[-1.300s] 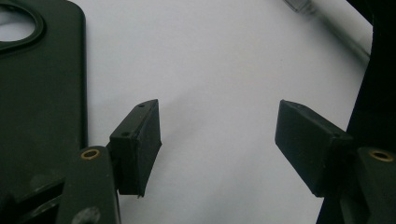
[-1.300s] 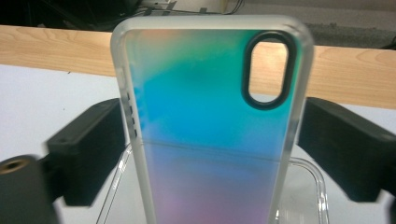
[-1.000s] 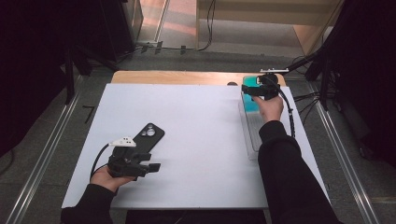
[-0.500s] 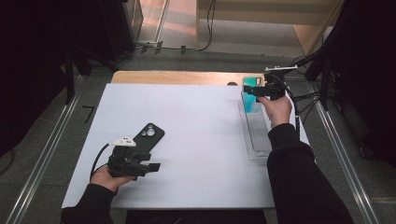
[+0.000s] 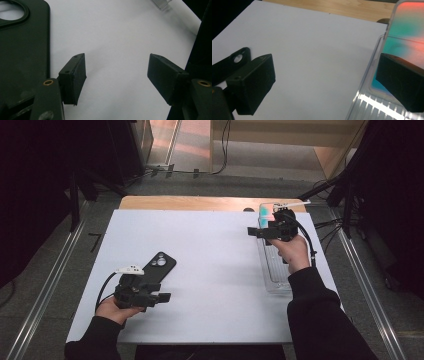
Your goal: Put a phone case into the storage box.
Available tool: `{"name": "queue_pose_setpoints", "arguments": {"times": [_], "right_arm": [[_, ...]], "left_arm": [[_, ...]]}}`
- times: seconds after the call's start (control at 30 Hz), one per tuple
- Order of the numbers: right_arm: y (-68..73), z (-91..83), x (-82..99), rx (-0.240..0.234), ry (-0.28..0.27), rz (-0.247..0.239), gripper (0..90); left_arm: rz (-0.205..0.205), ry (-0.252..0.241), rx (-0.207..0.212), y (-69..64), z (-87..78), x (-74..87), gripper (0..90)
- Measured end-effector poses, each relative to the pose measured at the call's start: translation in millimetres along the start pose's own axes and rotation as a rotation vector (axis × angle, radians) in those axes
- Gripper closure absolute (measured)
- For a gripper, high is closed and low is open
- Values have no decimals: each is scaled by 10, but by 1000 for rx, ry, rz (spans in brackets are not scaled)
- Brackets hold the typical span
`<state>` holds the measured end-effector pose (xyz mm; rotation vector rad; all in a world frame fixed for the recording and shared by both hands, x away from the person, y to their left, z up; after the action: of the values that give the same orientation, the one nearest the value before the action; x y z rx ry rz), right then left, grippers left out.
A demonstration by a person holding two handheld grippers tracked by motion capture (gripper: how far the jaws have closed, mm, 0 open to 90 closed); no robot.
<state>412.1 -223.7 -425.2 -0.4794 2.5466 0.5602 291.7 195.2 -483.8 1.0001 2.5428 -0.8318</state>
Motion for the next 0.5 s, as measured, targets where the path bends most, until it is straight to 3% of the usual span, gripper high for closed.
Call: {"name": "queue_pose_setpoints", "arguments": {"times": [0.07,0.13,0.4,0.5], "right_arm": [[37,4,32,-13,-7,-16,11],[69,4,87,-43,-30,-27,102],[205,1,255,-105,27,-88,135],[263,-25,327,-129,41,-109,188]], "left_arm": [[-10,4,3,0,-1,-6,315],[-30,15,20,-4,-5,-21,315],[-13,15,15,-10,-16,-35,315],[-13,10,14,-4,-25,-41,315]]}}
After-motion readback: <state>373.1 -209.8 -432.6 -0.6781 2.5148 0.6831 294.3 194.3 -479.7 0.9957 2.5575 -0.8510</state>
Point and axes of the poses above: each handheld gripper's, and its own axes: z roughly forward along the jaws, x roughly out of its underside, y roughly to its left, the point moved 3 cm from there along z, roughly forward along the jaws, and after that the axes turned 14 degrees about y, right-handed, at the moved point
